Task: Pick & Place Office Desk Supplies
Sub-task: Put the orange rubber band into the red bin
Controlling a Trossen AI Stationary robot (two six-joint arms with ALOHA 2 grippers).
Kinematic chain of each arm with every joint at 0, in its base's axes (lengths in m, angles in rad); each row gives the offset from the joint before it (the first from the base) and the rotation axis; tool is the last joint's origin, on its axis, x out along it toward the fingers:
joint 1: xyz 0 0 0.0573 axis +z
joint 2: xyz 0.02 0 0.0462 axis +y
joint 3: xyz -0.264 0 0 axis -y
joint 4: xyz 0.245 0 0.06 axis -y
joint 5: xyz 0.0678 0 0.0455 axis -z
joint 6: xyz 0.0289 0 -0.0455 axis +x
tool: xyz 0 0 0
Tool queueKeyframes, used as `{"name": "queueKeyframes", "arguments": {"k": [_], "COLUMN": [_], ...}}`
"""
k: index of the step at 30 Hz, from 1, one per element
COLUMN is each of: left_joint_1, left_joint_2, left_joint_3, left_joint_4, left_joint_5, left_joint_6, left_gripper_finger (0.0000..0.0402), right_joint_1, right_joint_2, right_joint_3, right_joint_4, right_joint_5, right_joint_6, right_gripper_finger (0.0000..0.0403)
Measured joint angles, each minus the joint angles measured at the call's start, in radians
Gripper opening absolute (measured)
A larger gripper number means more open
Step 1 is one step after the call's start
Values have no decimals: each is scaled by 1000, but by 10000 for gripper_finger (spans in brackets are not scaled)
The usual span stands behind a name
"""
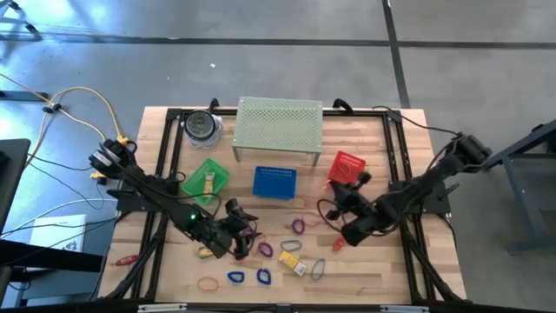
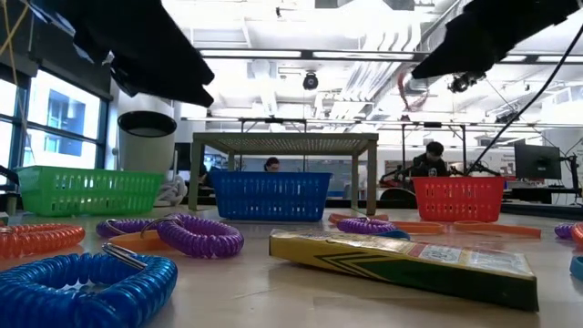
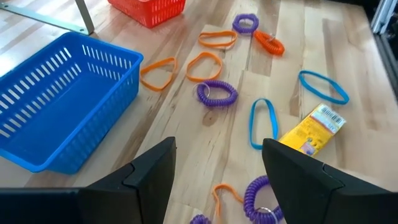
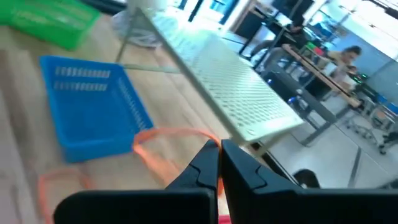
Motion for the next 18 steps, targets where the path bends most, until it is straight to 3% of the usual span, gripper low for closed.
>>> {"name": "queueKeyframes", "arguments": {"k": [6,11,14,18], "left_joint_1": [2,12,14,20], "left_joint_2": [52,56,56,56], "left_joint_3": [0,0,0,0], "left_joint_4": [23,33,38,39], "left_joint_5": [1,3,3,4], "left_joint_6": [-7,-8,-9,-11], "left_gripper_finger": [233,233,233,233], "right_joint_1": [-33,-113,-146,-158], "right_joint_2": [-47,-56,-53,-49], "right_joint_3": [0,-1,-2,-1], "right_joint_4": [-304,-545,-575,-530], "right_joint_5": [-20,-199,-267,-304], "right_joint_6": [414,763,844,837], "right_gripper_finger": [3,3,3,3]}}
